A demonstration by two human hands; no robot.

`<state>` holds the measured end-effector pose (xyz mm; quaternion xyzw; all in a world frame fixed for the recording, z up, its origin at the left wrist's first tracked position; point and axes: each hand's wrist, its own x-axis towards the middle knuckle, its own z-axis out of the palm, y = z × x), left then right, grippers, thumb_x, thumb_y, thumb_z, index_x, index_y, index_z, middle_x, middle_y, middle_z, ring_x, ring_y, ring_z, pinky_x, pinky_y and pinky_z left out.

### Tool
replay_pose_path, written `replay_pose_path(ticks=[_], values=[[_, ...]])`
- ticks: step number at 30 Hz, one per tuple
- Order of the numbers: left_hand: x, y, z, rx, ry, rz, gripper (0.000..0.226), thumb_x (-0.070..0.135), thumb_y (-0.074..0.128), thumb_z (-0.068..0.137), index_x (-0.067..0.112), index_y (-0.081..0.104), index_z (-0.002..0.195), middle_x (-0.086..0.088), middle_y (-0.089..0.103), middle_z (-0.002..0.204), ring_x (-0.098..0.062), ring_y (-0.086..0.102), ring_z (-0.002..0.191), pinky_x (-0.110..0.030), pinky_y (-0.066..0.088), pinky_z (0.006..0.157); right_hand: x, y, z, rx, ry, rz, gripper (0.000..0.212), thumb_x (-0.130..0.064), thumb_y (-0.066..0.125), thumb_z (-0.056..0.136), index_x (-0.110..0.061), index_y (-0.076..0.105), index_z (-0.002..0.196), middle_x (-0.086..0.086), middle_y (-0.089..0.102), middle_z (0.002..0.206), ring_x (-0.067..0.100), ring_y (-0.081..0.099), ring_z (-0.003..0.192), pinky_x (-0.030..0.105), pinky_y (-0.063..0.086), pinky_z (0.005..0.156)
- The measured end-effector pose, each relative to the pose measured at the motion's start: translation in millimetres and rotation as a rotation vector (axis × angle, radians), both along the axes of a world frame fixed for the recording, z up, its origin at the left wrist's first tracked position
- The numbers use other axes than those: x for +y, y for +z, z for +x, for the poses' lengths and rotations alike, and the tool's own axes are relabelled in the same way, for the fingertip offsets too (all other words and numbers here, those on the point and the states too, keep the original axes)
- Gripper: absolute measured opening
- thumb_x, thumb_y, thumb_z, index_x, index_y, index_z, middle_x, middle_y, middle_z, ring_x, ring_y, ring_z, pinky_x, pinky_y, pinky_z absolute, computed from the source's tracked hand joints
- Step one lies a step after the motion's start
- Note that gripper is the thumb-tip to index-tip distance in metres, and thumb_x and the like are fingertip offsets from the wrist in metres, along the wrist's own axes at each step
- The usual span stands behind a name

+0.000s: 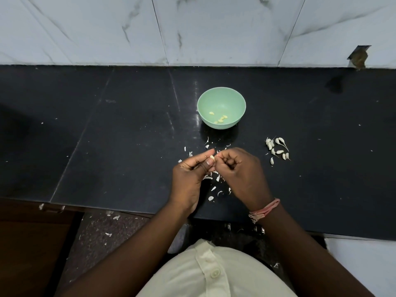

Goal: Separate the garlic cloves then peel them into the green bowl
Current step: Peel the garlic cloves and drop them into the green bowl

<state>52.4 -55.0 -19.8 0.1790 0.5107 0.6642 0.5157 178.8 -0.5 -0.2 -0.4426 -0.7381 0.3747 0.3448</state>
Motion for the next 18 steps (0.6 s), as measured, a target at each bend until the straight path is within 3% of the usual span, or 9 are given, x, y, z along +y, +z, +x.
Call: replay_pose_path(ticks=[11, 14, 18], values=[[-0.5, 0.8, -3.2, 0.057, -0.044, 0.006, 0.024, -0.005, 0.07, 0.085, 0.006, 0.077, 0.105, -0.018, 0.077, 0.102, -0.018, 0.073, 0.088, -0.023, 0.056, 0.078, 2.8, 4.5, 4.8, 0.008, 0.045, -0.105, 0.015, -0.015, 0.067, 0.085, -0.016, 0.069, 0.07, -0.001, 0.064, 0.062, 0.021, 0.062, 0.058, 0.041, 0.053, 0.059], [-1.0, 0.5, -3.3, 0.051, -0.054, 0.015, 0.024, -0.003, 0.07, 0.085, 0.005, 0.077, 0.106, -0.02, 0.076, 0.105, -0.024, 0.072, 0.094, -0.026, 0.057, 0.081, 2.4, 6.0, 5.0, 0.001, 0.042, -0.132, 0.016, -0.013, 0.067, 0.085, -0.016, 0.068, 0.069, -0.001, 0.064, 0.059, 0.02, 0.061, 0.055, 0.037, 0.052, 0.056], [-1.0, 2.4, -3.2, 0.052, -0.062, 0.021, 0.024, -0.006, 0.069, 0.086, 0.001, 0.075, 0.108, -0.022, 0.075, 0.106, -0.026, 0.072, 0.097, -0.028, 0.057, 0.085, 0.3, 5.1, 3.6, 0.025, 0.005, -0.186, 0.014, -0.011, 0.07, 0.084, -0.016, 0.068, 0.072, -0.009, 0.064, 0.058, 0.004, 0.054, 0.051, 0.02, 0.044, 0.053]])
